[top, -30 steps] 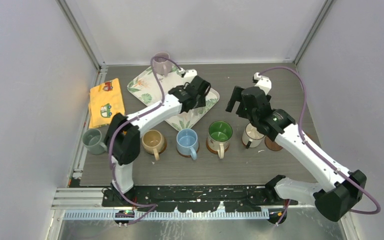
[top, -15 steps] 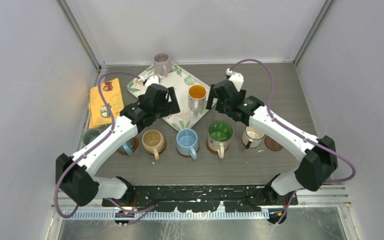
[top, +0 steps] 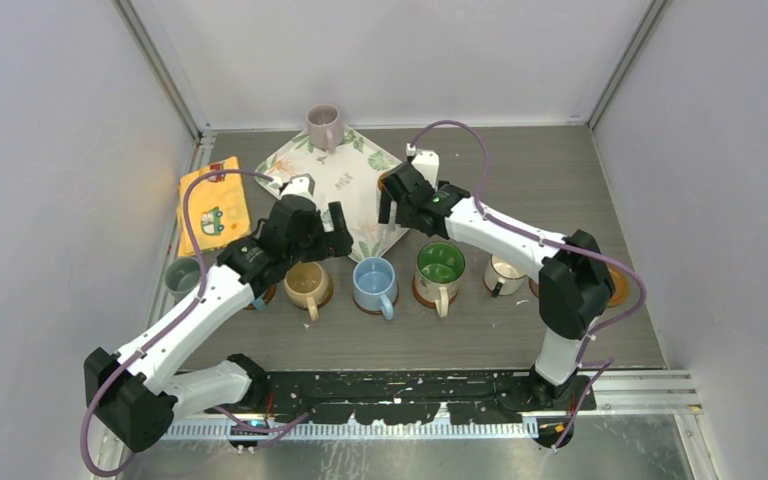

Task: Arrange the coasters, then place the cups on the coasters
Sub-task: Pick up the cup from the tray.

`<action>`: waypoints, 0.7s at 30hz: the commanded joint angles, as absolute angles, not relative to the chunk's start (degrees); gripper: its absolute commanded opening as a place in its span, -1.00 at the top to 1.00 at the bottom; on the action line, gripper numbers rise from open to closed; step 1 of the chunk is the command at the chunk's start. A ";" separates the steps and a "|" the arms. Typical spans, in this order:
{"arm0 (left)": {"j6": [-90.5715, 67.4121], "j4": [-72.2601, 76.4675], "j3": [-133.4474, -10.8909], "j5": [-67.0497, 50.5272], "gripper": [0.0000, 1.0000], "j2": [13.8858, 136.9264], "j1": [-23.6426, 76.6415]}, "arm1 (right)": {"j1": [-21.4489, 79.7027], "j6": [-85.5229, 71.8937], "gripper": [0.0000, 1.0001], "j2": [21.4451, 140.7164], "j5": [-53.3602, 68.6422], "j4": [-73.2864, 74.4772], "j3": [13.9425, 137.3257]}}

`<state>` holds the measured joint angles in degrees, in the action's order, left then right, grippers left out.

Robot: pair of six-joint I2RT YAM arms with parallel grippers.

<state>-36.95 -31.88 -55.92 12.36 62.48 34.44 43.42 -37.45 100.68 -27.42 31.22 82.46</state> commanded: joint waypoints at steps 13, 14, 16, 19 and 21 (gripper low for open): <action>-34.12 -28.21 -52.62 9.15 -1.00 61.27 34.49 | 40.25 -36.25 -0.57 110.77 -23.79 25.80 88.47; -33.84 -28.21 -52.71 9.14 -1.00 61.45 34.48 | 39.46 -35.95 -0.50 110.71 -22.95 25.22 88.01; -33.60 -28.22 -52.82 9.14 -1.00 61.76 34.49 | 38.00 -35.18 -0.40 110.45 -21.62 24.24 86.99; -33.34 -27.90 -52.81 9.23 -0.99 62.28 34.53 | 36.83 -33.29 -0.28 110.28 -21.49 24.23 86.40; -33.18 -27.71 -52.91 9.16 -1.00 62.67 34.54 | 36.69 -32.15 -0.20 110.22 -21.15 24.19 86.33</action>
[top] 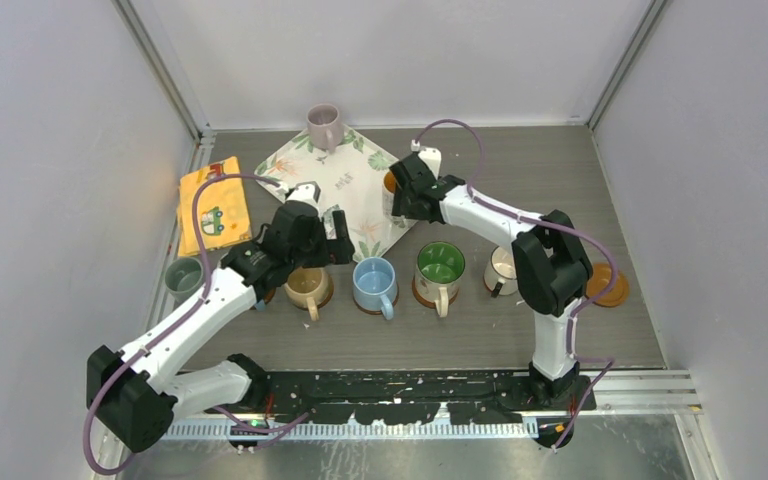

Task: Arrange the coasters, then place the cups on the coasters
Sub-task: Pick up the cup from the tray.

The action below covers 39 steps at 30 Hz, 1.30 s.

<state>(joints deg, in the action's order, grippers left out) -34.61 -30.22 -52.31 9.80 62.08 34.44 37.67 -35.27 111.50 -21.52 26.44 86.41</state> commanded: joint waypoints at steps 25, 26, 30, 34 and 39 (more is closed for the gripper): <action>-32.19 -29.19 -53.87 10.61 -1.00 63.72 34.53 | 37.54 -25.88 0.21 116.57 -20.01 20.74 86.53; -32.12 -29.25 -53.88 10.70 -1.00 63.70 34.52 | 37.55 -25.65 0.23 116.78 -20.18 20.74 86.80; -31.86 -29.85 -54.20 10.97 -1.00 63.42 34.47 | 37.59 -25.02 0.39 117.39 -20.89 20.82 87.59; -31.50 -30.30 -54.40 11.33 -0.99 63.06 34.54 | 37.62 -24.81 0.66 117.09 -21.59 21.14 87.80; -31.30 -30.59 -54.82 11.34 -1.00 62.86 34.53 | 37.68 -24.70 0.98 115.78 -22.91 21.88 88.47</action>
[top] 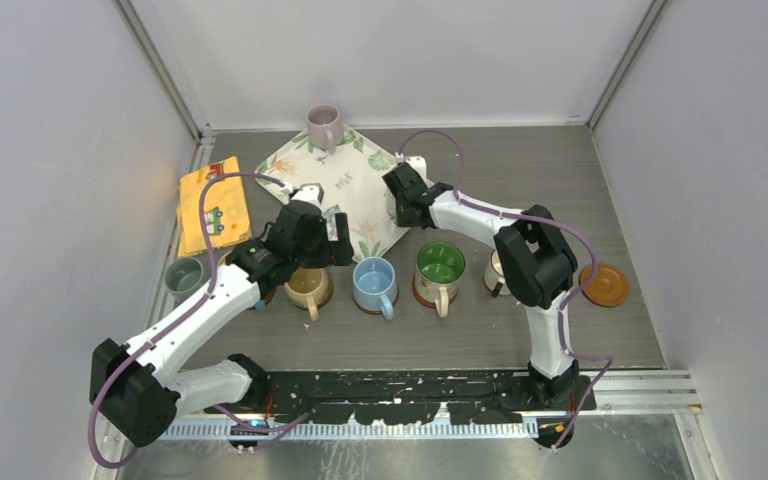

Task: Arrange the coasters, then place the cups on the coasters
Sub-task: Pick up the cup from the tray.

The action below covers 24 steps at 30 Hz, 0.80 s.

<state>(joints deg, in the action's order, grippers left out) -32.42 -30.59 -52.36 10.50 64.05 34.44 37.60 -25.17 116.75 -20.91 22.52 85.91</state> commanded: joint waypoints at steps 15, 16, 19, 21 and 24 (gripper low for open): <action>-30.55 -30.97 -55.13 11.86 -1.00 62.49 34.48 | 37.63 -23.70 0.98 107.48 -27.35 17.75 85.39; -30.52 -30.99 -55.12 11.94 -1.00 62.56 34.48 | 37.63 -23.65 0.98 107.06 -27.59 17.39 85.07; -30.44 -31.01 -55.20 12.03 -0.99 62.66 34.52 | 37.63 -23.51 0.98 105.84 -28.39 16.26 84.13; -30.48 -30.92 -55.20 12.04 -0.99 62.82 34.51 | 37.62 -23.22 0.98 104.90 -28.46 15.33 83.42; -30.50 -30.93 -55.19 12.04 -1.00 63.01 34.49 | 37.66 -22.91 0.98 103.75 -28.93 14.34 82.36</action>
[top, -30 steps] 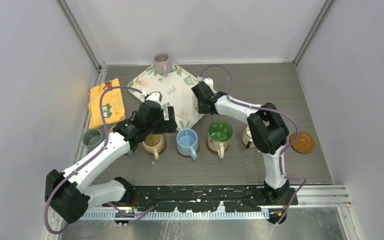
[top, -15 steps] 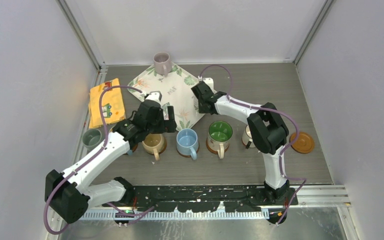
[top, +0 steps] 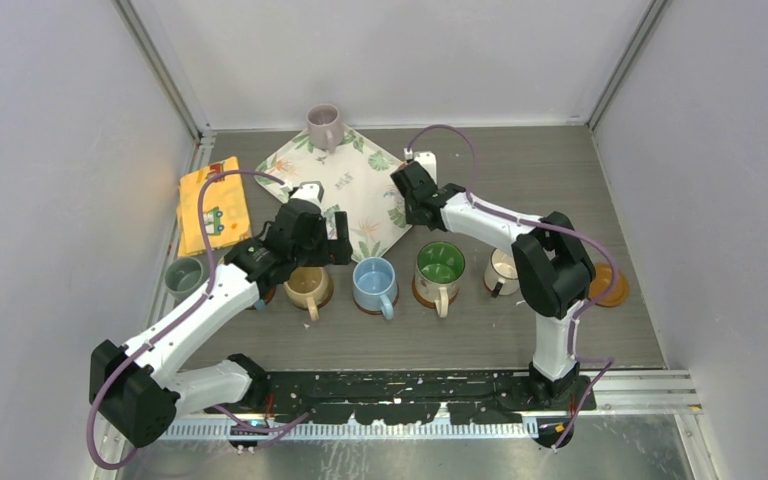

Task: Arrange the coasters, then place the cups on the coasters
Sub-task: Pick up the cup from the tray, then place the cup on the coaster.

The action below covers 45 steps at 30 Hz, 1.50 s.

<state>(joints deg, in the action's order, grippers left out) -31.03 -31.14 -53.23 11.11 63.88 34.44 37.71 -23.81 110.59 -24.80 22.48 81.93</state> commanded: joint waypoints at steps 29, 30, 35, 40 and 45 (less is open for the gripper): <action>-30.49 -28.93 -57.50 7.64 -1.00 66.30 34.53 | 27.69 -29.53 0.98 77.66 -41.47 24.62 67.48; -30.42 -28.85 -57.60 7.40 -1.00 66.49 34.54 | 26.94 -30.20 0.98 75.95 -42.03 25.92 66.82; -30.46 -28.27 -58.08 6.61 -1.00 67.44 34.54 | 24.11 -33.19 0.98 69.72 -45.11 31.69 63.30; -30.63 -27.64 -57.88 5.70 -1.00 67.98 34.53 | 21.76 -36.63 0.98 63.75 -47.68 38.71 60.42; -30.83 -27.13 -57.73 4.90 -1.00 68.24 34.52 | 20.72 -41.20 0.98 57.47 -48.94 45.95 57.76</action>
<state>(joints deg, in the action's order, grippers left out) -31.03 -29.78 -55.70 6.37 68.14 34.44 21.30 -35.33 63.40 -42.57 43.46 58.04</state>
